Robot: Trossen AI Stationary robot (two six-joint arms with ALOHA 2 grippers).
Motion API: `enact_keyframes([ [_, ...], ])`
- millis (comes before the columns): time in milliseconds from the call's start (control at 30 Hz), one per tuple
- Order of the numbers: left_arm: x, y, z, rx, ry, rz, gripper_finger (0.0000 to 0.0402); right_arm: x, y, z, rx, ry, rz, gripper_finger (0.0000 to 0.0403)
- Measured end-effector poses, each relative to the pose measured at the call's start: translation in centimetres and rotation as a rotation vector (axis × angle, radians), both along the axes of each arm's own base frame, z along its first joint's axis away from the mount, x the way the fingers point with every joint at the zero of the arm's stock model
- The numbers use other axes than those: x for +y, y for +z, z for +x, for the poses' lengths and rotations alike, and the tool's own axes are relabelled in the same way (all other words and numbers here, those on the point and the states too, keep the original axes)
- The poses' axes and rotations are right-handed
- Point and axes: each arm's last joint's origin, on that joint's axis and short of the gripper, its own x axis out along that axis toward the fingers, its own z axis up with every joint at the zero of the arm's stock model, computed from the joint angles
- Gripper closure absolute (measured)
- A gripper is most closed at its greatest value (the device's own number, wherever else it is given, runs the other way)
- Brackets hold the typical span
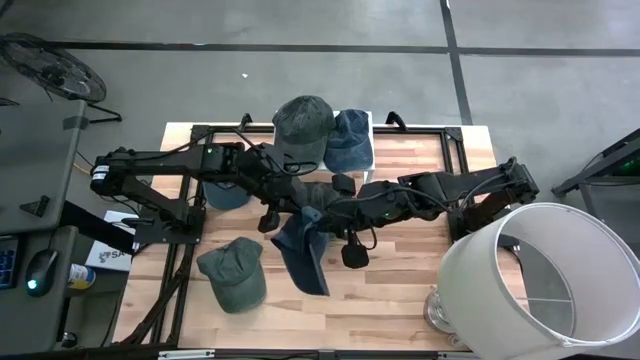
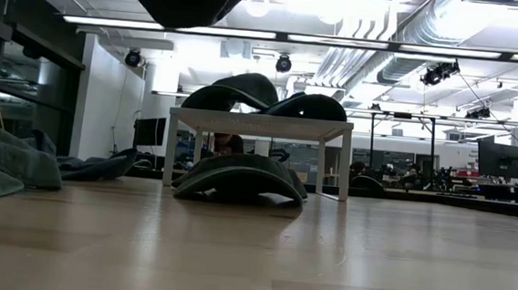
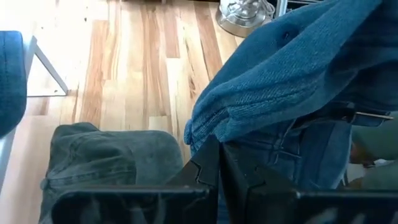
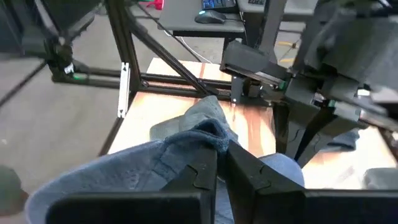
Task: Pick & Place hat
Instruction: Put the bottom blue cap on the shelf
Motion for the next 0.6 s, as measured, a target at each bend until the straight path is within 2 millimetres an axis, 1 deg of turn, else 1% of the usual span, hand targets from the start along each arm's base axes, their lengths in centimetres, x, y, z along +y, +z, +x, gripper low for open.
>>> enact_keyframes([
  [167,0.1,0.0,0.0,-0.002,0.012,0.030,0.0400,-0.6,0.1,0.0,-0.002,-0.125,0.072,0.0354],
  [300,0.1,0.2,-0.2,-0.014,0.026,0.042,0.0401,-1.1,0.7,-0.3,-0.021,-0.162,0.120,0.0324],
  [467,0.2,0.8,-0.6,-0.048,0.056,0.068,0.0401,-1.5,2.3,-1.6,-0.080,-0.172,0.188,0.0271],
  [600,0.2,1.5,-1.1,-0.084,0.070,0.081,0.0401,-1.6,2.8,-2.3,-0.084,-0.171,0.234,0.0221],
])
